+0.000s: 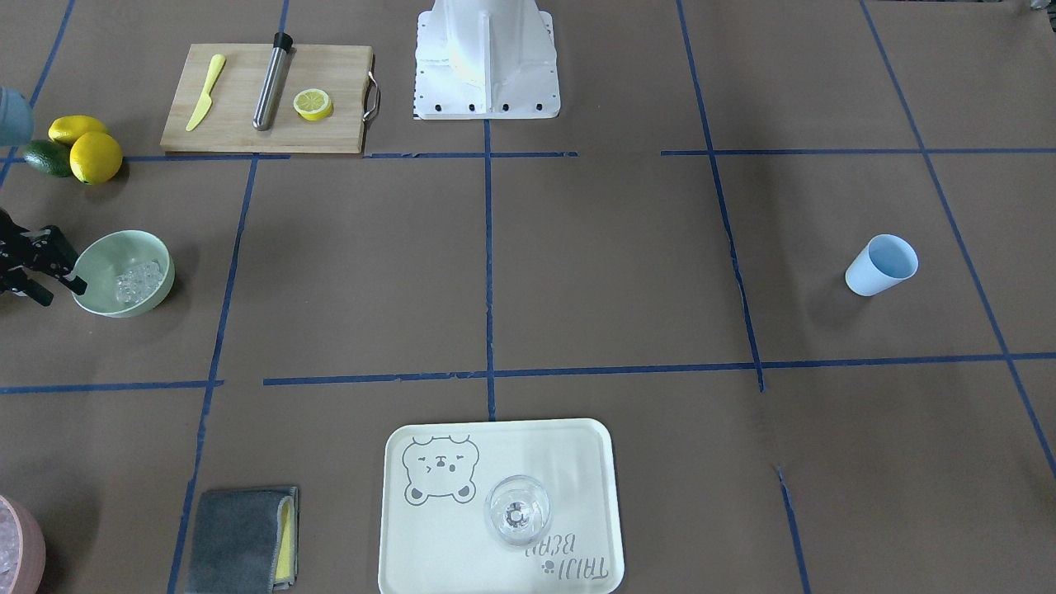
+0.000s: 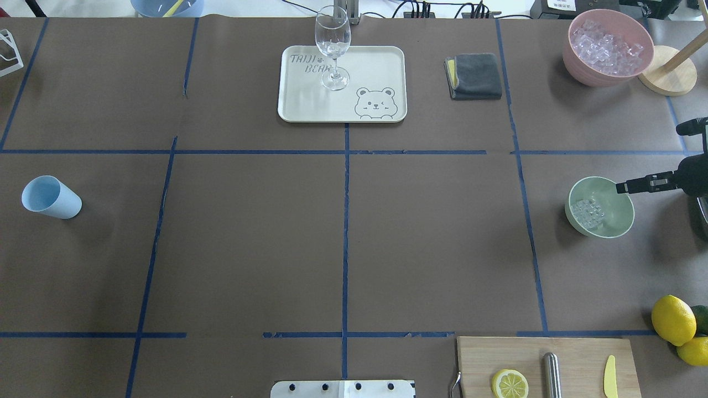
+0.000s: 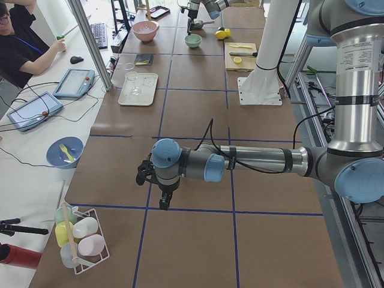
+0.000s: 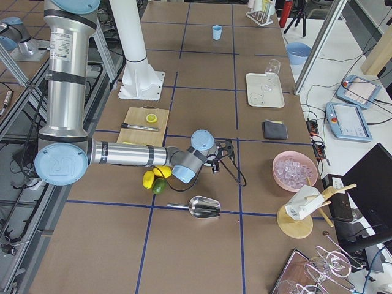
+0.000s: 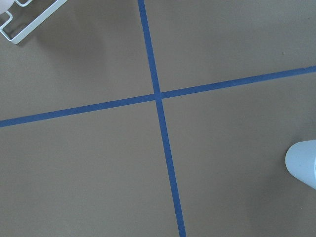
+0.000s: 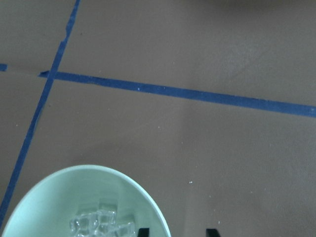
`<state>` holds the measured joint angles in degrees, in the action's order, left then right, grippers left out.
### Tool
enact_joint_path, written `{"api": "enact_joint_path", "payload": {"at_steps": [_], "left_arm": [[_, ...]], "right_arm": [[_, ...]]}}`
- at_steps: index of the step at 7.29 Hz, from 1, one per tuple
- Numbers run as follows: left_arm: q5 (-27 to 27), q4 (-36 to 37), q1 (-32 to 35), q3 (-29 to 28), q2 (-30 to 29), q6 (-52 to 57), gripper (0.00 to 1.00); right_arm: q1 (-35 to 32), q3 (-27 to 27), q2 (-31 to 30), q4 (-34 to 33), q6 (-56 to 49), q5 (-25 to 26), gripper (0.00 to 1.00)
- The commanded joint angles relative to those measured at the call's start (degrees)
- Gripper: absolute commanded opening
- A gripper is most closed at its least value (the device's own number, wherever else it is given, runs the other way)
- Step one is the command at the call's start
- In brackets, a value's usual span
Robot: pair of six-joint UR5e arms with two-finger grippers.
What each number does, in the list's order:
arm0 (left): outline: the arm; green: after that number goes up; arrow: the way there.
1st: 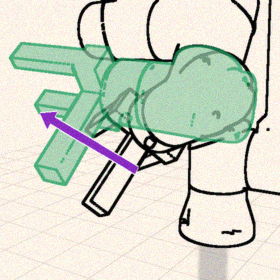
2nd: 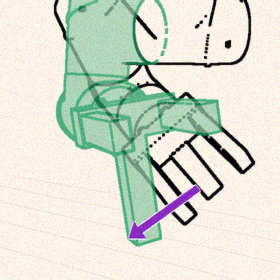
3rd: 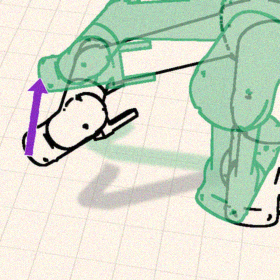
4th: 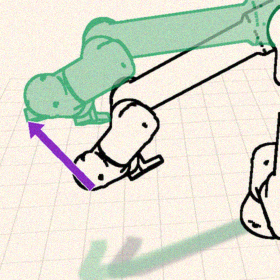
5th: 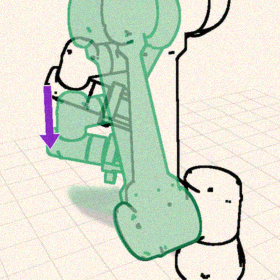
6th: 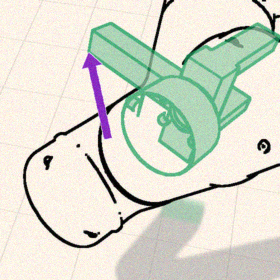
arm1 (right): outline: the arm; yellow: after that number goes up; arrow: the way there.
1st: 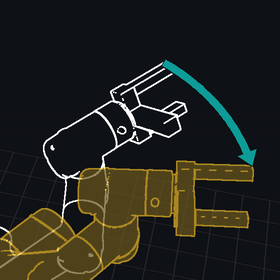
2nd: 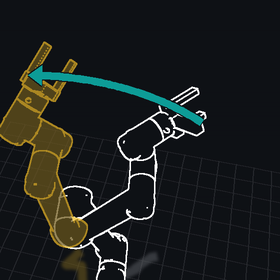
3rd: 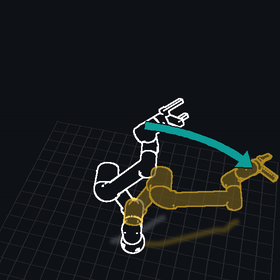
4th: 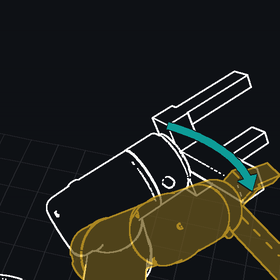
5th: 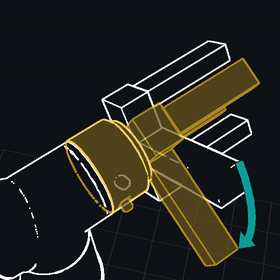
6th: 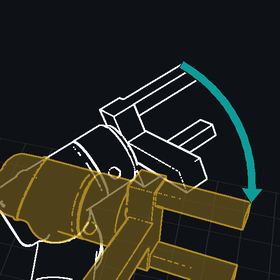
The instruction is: Pour ice into bowl
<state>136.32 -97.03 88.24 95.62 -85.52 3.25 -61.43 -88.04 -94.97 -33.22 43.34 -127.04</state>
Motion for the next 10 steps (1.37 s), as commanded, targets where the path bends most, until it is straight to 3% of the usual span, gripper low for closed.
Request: {"api": "enact_joint_path", "payload": {"at_steps": [1, 5, 6, 10], "left_arm": [[0.09, 0.00, 0.00, 0.26, 0.00, 0.09, 1.00], [0.52, -0.09, 0.09, -0.08, 0.09, 0.35, 1.00], [0.61, -0.18, 0.09, 0.09, 0.26, 0.53, 1.00], [0.70, -0.18, 0.09, 0.00, 0.35, 0.53, 1.00]], "right_arm": [[-5.50, -0.55, 2.51, -8.76, -8.64, -0.84, 1.00], [-22.99, -5.21, 2.86, -37.48, -40.28, -2.86, 1.00], [-26.16, -5.21, 2.86, -40.23, -42.70, -3.21, 1.00], [-26.46, -5.12, 1.45, -51.29, -42.99, -4.35, 1.00]]}}
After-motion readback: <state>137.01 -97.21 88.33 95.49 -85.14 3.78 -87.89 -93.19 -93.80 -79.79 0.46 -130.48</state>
